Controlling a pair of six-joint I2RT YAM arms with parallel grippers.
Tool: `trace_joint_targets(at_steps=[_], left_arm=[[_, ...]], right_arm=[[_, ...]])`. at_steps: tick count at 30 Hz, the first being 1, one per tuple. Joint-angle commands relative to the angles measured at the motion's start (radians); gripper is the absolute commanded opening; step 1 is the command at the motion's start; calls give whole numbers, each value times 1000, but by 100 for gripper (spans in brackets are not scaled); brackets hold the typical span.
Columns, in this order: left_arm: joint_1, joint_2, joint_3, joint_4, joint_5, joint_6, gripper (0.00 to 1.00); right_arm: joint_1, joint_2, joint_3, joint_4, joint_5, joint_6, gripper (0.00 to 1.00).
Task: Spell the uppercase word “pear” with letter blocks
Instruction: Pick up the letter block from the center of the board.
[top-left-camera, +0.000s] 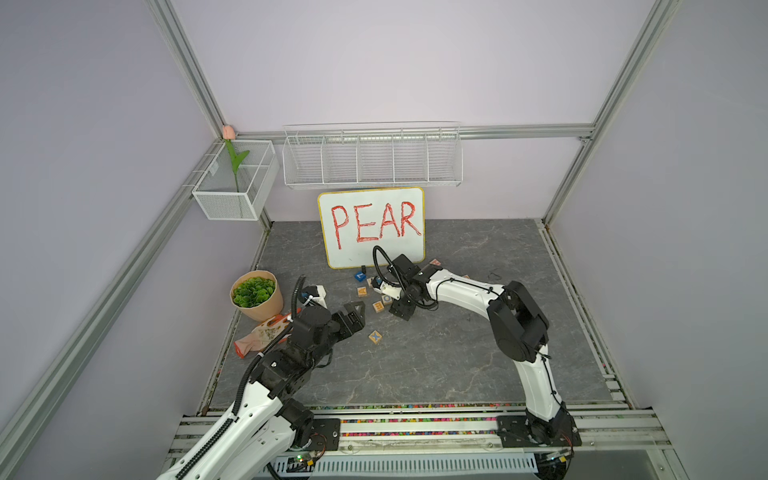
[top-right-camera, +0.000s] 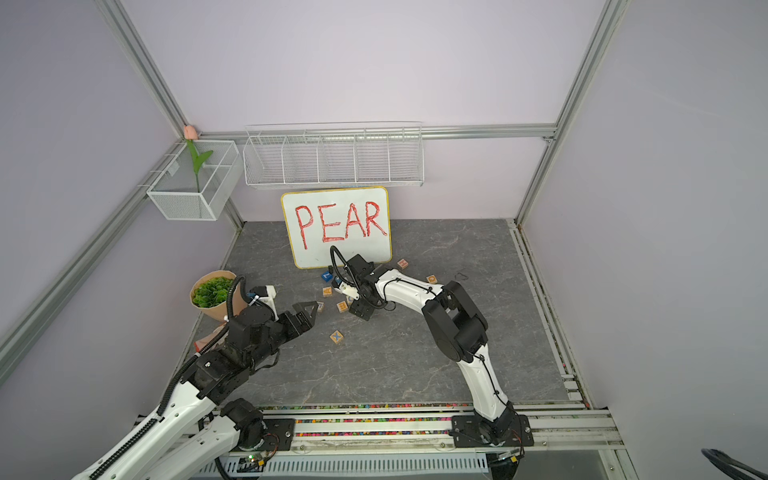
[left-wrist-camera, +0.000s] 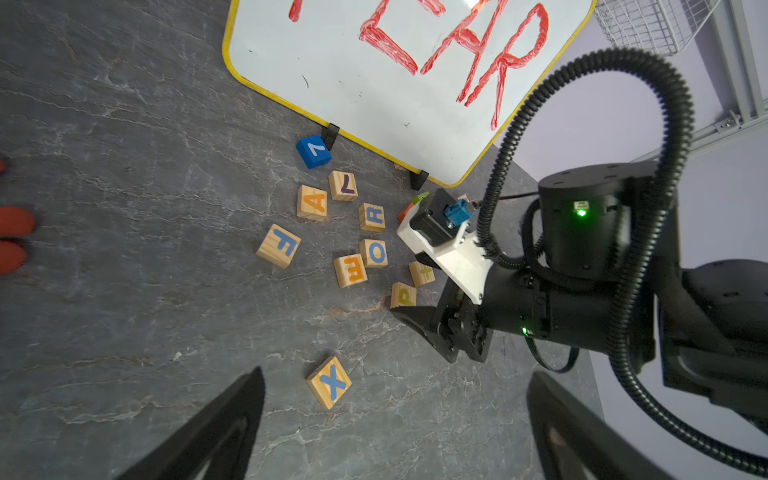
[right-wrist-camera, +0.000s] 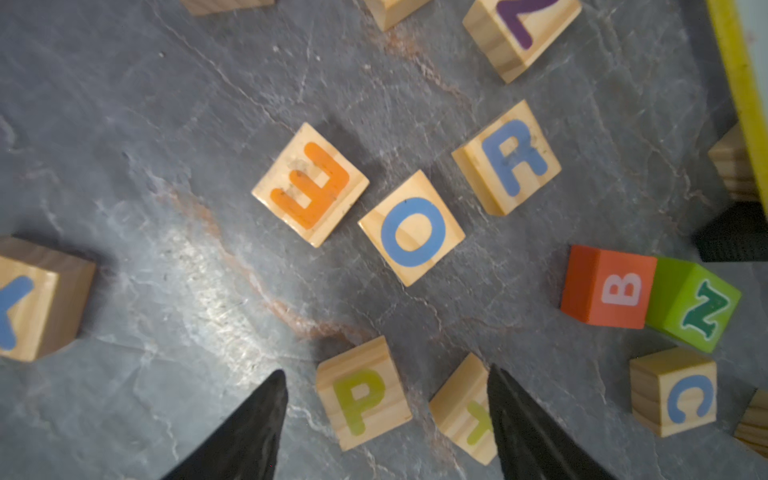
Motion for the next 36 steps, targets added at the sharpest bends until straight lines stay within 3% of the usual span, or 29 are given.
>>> trace_joint_targets(at_steps=[1, 6, 19, 25, 31, 36], left_arm=[[25, 44, -30, 92, 154, 21, 99], [28, 139, -49, 216, 277, 19, 99], [35, 164, -44, 216, 280, 30, 99], [39, 165, -48, 214, 272, 28, 99], [41, 159, -51, 214, 273, 30, 99], [41, 158, -51, 214, 277, 37, 99]], right_arm=[[-1, 26, 26, -40, 25, -51, 75], [-1, 36, 29, -42, 25, -57, 72], [1, 55, 31, -63, 14, -44, 56], [4, 63, 45, -83, -11, 1, 41], [6, 42, 41, -86, -16, 128, 31], [9, -58, 3, -63, -44, 367, 25]])
